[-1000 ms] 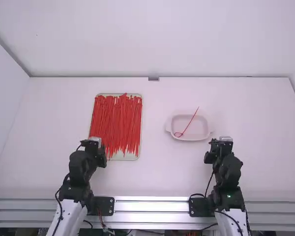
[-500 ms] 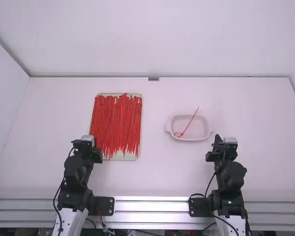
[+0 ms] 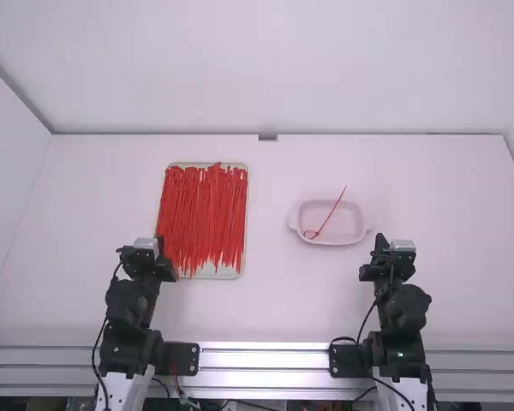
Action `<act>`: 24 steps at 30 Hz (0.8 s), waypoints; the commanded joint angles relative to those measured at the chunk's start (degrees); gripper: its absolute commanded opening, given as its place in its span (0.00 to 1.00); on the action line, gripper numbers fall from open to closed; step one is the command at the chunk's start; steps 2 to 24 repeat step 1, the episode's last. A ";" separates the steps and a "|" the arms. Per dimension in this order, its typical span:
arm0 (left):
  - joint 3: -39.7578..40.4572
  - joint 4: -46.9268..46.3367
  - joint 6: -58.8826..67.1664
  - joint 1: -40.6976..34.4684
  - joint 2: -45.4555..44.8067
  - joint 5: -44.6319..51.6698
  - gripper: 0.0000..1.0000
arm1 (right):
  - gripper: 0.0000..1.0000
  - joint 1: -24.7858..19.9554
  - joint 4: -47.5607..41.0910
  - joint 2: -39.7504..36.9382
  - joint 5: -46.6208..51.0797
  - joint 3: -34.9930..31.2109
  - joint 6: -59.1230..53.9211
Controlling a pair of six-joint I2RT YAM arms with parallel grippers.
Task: Fasten the cable tie
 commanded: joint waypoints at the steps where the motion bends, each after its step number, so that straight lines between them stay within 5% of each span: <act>1: -0.80 0.08 0.08 0.32 -0.49 -0.14 0.00 | 0.00 0.16 -0.34 -0.51 0.05 -0.62 0.32; 24: -0.80 0.08 0.08 0.32 -0.49 -0.14 0.00 | 0.00 0.16 -0.34 -0.51 0.05 -0.62 0.32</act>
